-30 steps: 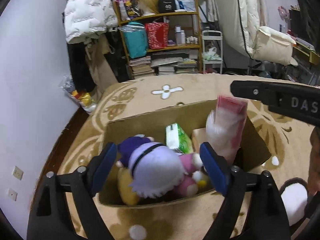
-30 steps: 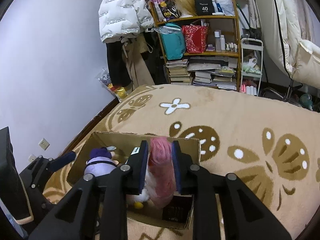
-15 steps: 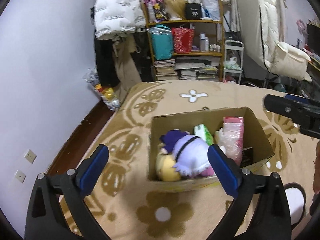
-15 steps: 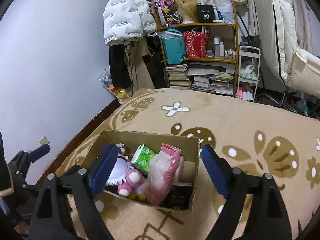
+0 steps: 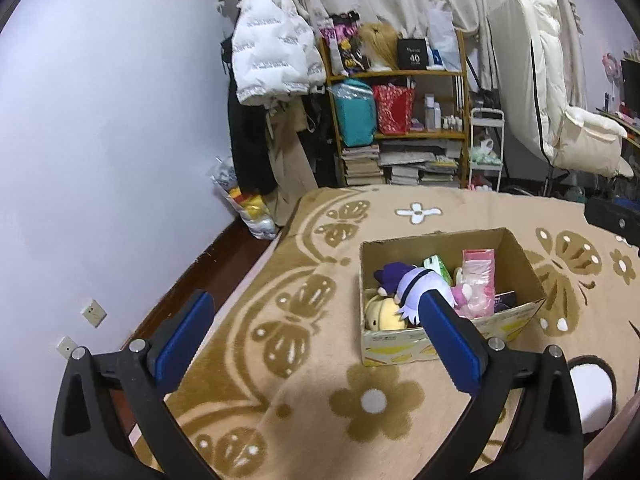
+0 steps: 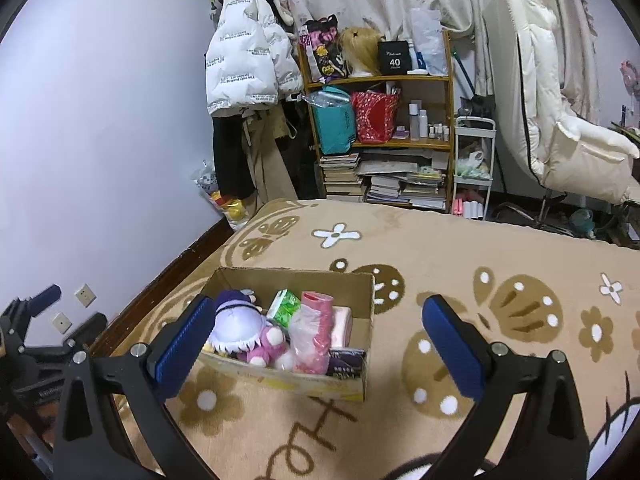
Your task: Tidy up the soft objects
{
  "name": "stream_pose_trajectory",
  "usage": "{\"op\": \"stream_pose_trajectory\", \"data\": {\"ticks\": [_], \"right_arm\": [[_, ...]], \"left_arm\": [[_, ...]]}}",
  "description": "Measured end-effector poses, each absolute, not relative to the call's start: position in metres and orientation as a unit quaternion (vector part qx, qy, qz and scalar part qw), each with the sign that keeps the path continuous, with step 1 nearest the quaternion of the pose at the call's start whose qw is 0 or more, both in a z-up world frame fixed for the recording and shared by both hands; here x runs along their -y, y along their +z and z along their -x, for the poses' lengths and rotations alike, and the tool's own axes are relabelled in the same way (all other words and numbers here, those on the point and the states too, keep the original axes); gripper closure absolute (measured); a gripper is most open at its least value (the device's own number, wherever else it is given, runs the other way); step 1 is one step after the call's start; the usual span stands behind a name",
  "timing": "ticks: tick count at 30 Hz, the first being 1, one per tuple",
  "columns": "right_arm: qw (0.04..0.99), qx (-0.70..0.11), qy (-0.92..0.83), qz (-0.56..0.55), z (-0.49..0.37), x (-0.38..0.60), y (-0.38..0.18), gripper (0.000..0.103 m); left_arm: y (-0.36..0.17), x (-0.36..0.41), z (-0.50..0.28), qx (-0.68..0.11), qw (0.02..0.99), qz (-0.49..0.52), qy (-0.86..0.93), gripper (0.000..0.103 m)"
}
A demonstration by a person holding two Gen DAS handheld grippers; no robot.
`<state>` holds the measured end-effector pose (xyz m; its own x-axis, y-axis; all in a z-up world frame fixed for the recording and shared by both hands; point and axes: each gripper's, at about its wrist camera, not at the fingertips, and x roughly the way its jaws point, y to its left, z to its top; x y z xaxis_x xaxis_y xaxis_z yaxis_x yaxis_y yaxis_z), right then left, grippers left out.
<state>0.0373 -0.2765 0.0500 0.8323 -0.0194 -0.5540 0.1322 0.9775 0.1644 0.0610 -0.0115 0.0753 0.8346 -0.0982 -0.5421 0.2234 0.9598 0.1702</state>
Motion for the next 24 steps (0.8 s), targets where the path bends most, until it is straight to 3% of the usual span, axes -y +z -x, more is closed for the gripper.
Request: {"op": "stream_pose_trajectory", "data": {"ticks": [24], "right_arm": [[0.962,-0.251,-0.070,-0.085,0.034,0.282,0.025,0.000]], "left_arm": [[0.058,-0.017,-0.012,-0.214,0.970,-0.086,-0.075,0.001]]}}
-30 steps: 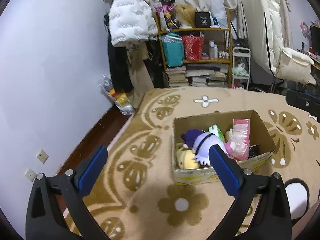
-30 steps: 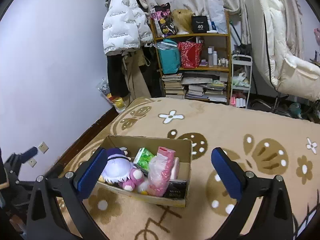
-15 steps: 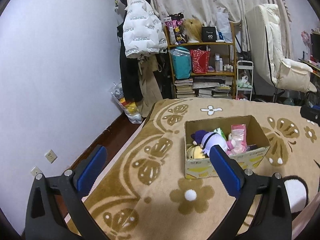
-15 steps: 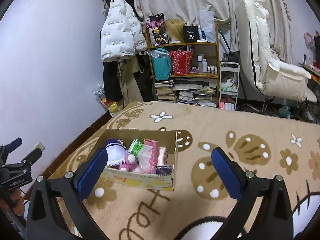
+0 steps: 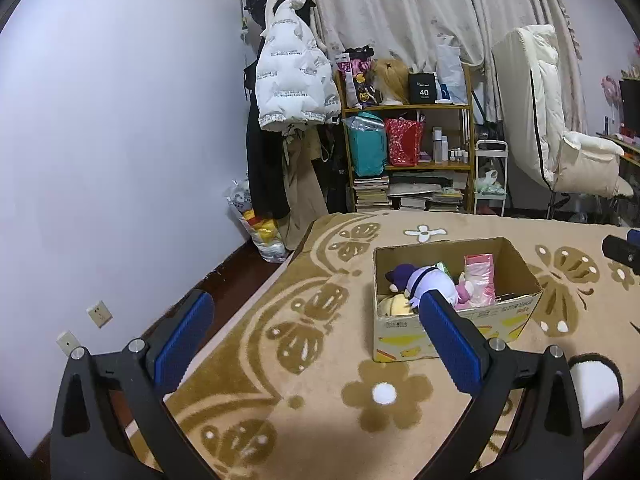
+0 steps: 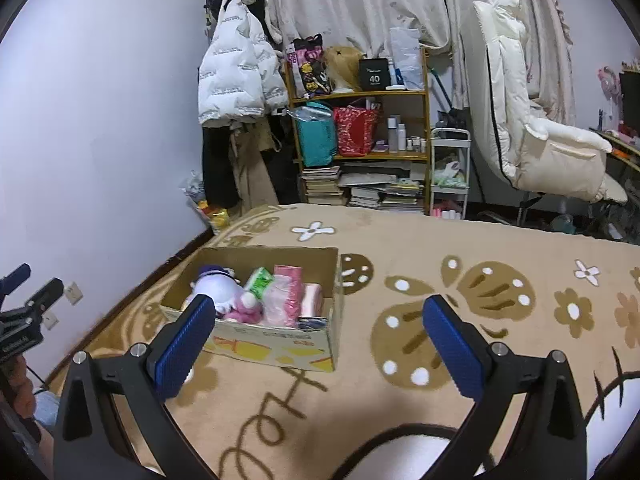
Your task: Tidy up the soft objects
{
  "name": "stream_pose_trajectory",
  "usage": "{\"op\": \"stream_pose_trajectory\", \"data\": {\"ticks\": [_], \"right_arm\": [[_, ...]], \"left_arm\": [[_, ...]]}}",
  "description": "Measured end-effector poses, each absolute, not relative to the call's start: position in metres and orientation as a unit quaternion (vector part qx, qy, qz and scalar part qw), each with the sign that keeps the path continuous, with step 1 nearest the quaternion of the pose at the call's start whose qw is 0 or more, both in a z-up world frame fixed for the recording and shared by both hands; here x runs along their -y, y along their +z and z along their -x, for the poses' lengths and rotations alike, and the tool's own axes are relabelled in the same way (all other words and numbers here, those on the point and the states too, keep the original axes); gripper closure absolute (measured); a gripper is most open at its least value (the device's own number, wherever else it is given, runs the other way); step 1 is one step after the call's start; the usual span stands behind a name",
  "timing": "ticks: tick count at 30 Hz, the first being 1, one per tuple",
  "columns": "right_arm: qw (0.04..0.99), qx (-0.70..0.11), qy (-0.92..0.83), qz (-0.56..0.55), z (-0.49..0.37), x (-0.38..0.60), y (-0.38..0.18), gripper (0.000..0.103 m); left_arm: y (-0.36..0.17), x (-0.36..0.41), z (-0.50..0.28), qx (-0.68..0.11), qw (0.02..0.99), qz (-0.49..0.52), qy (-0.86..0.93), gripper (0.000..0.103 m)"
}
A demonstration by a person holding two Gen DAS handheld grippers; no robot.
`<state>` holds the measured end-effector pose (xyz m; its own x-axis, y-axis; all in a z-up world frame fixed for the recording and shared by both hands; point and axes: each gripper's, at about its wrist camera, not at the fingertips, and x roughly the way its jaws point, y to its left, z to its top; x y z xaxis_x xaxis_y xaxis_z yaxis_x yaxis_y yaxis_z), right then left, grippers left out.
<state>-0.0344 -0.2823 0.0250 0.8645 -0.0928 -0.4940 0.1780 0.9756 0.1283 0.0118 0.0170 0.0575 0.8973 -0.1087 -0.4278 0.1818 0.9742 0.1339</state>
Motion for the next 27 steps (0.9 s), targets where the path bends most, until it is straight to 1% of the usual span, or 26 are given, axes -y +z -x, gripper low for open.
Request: {"op": "stream_pose_trajectory", "data": {"ticks": [5,15,27], "right_arm": [[0.962,-0.250,-0.083,-0.073,0.033,0.285,0.015,0.000],[0.957,-0.260,-0.095,-0.084,0.033,0.292,0.002,0.000],[0.957,-0.255,-0.104,-0.093,0.035,0.299,0.000,0.000]], "left_arm": [[0.046,-0.015,-0.015,-0.215,0.969,-0.100,-0.069,0.001],[0.026,-0.007,-0.016,-0.228,0.961,-0.136,-0.073,0.001],[0.018,-0.008,-0.018,-0.238,0.959,-0.132,-0.081,0.001]]}}
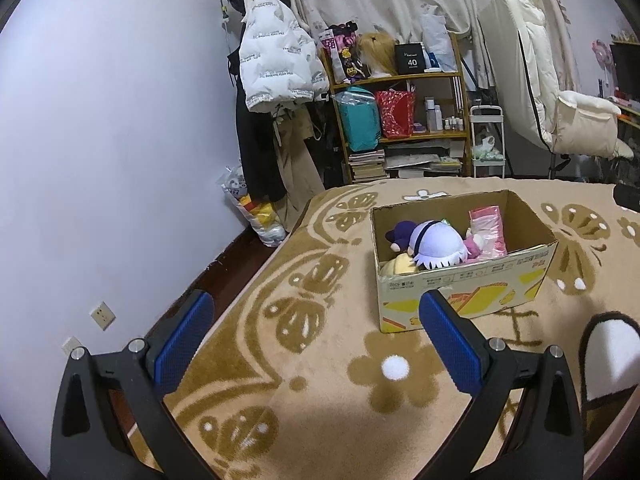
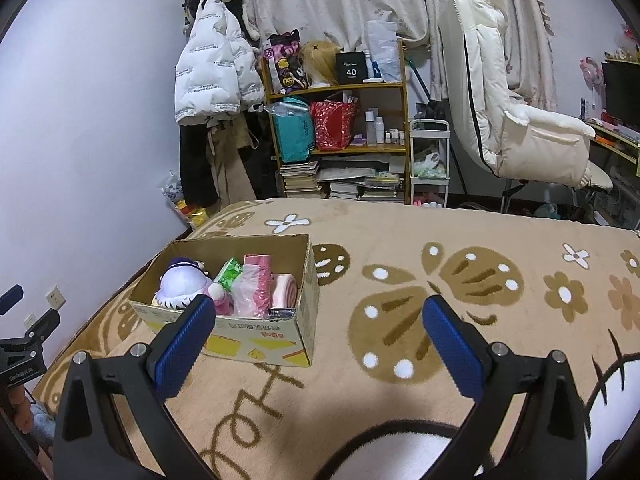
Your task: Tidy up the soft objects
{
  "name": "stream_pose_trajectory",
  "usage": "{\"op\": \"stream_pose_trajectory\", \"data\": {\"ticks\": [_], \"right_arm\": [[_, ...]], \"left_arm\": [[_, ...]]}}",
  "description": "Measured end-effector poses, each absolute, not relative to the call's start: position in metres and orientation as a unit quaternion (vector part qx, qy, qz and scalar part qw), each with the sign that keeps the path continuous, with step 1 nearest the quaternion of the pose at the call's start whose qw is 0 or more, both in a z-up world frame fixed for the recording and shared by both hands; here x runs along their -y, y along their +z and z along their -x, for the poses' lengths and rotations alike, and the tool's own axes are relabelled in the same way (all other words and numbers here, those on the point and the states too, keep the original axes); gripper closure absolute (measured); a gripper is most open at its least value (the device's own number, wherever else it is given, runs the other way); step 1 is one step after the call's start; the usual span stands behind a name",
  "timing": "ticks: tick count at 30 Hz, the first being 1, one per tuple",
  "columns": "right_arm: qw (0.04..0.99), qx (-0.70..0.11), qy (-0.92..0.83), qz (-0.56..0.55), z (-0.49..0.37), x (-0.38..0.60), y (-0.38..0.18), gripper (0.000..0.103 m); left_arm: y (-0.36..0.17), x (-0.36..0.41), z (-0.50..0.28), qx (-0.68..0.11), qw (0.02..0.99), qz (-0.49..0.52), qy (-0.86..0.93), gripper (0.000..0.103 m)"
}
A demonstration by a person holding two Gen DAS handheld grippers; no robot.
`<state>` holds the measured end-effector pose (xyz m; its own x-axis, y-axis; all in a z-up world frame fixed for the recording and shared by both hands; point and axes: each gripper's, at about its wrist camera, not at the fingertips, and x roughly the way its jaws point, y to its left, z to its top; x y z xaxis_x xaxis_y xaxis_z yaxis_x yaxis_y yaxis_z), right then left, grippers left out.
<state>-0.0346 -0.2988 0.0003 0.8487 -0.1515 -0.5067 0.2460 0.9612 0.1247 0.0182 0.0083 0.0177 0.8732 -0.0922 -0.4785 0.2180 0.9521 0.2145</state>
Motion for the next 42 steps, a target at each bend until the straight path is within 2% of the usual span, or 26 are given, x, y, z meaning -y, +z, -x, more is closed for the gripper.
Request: {"op": "stream_pose_trajectory", "data": {"ticks": [42], "right_arm": [[0.957,-0.254,-0.106,-0.091,0.0350,0.3053,0.0009,0.000]], "left_arm": [[0.0111,-0.0039,-0.0172,-0.253,0.956,-0.119,-0.092,0.001]]}}
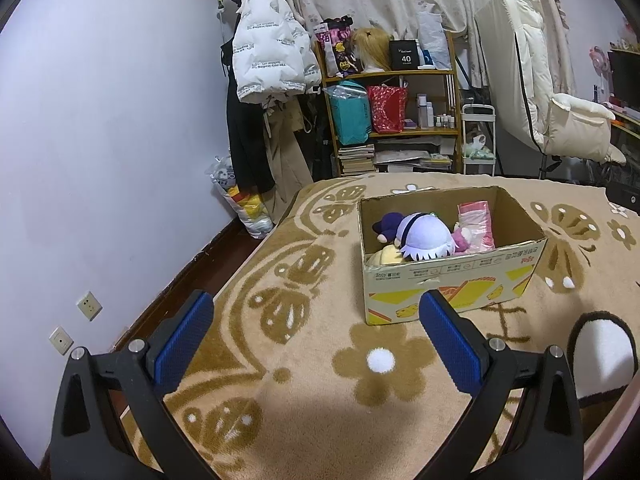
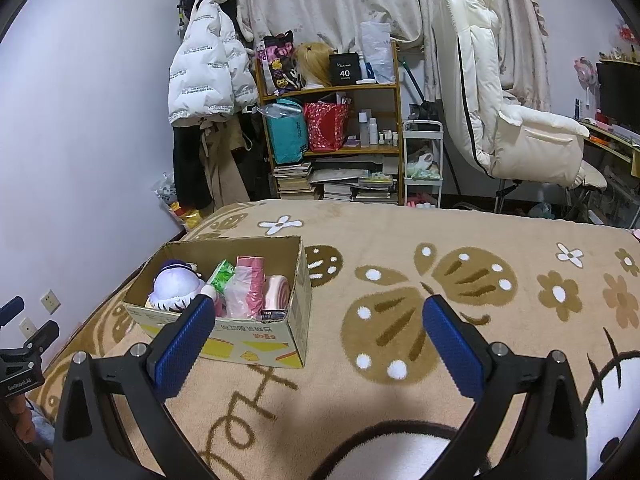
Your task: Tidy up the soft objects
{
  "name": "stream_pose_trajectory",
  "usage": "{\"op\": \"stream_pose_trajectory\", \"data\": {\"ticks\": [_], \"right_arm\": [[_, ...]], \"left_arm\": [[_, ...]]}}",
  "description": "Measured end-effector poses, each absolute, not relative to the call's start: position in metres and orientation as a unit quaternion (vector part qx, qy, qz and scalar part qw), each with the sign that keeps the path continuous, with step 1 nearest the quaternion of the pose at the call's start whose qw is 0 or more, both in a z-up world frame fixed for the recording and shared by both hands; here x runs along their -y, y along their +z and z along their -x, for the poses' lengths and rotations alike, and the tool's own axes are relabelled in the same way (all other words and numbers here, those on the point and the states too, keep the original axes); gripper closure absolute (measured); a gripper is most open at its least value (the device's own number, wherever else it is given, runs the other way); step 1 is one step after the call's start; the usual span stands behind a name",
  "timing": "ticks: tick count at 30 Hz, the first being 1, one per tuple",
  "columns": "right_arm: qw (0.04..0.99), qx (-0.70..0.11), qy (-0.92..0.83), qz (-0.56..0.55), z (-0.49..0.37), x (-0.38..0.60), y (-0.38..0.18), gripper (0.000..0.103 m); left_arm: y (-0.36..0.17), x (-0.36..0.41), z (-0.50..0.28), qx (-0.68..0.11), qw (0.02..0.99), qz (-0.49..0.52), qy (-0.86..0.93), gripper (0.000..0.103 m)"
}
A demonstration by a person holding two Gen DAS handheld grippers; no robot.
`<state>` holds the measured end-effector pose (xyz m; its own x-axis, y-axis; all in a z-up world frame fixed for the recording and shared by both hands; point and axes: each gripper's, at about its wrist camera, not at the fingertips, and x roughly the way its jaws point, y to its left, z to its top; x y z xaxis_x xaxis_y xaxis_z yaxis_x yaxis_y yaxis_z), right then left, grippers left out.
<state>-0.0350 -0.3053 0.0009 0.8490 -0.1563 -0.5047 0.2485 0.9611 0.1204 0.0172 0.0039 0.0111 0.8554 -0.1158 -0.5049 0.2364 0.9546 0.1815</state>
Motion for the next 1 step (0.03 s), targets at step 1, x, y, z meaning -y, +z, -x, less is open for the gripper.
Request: {"op": "stream_pose_trajectory", "data": {"ticks": [1], "right_arm": [[0.957,-0.253,-0.106,-0.090,0.0350,0.3064,0.0011,0.000]], "left_arm": [[0.0111,-0.0035,-0.0170,-0.253,0.956,-0.119,-0.092,0.001]]}}
